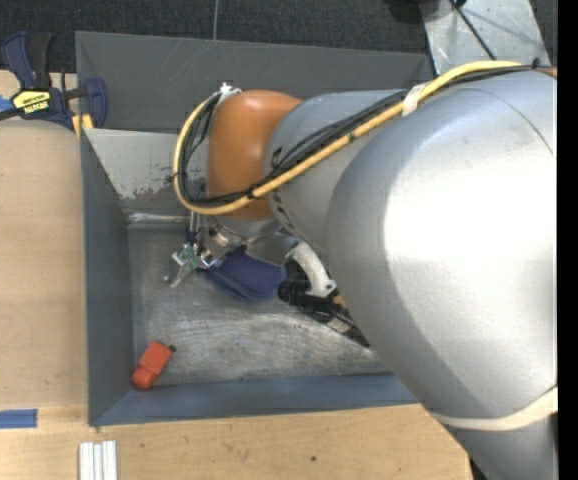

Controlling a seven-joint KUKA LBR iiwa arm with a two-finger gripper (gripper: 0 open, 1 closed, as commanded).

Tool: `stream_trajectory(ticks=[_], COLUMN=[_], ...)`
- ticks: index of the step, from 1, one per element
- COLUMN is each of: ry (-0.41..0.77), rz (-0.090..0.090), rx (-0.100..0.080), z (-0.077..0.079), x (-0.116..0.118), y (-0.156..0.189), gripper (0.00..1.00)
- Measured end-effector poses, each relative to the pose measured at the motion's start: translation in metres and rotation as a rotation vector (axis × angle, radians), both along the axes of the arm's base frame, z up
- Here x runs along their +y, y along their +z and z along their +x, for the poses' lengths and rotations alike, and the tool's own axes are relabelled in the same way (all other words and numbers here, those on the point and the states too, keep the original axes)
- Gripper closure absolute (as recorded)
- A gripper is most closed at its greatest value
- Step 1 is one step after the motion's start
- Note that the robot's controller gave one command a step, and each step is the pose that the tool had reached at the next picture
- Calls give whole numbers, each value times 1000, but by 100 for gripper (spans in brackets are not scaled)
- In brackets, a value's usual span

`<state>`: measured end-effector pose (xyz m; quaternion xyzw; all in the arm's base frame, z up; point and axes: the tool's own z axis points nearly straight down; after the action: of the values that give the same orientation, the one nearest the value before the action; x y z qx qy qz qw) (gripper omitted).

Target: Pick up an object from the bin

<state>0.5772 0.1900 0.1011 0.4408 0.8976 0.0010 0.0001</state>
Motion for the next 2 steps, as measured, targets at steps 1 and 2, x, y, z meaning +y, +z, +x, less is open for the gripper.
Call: stream_trajectory(ticks=[1, 2], ry=[-297, -290], rz=[15, 7], rx=[-7, -1], z=[28, 30], x=[-62, -57], y=[-22, -17], gripper=[0, 0])
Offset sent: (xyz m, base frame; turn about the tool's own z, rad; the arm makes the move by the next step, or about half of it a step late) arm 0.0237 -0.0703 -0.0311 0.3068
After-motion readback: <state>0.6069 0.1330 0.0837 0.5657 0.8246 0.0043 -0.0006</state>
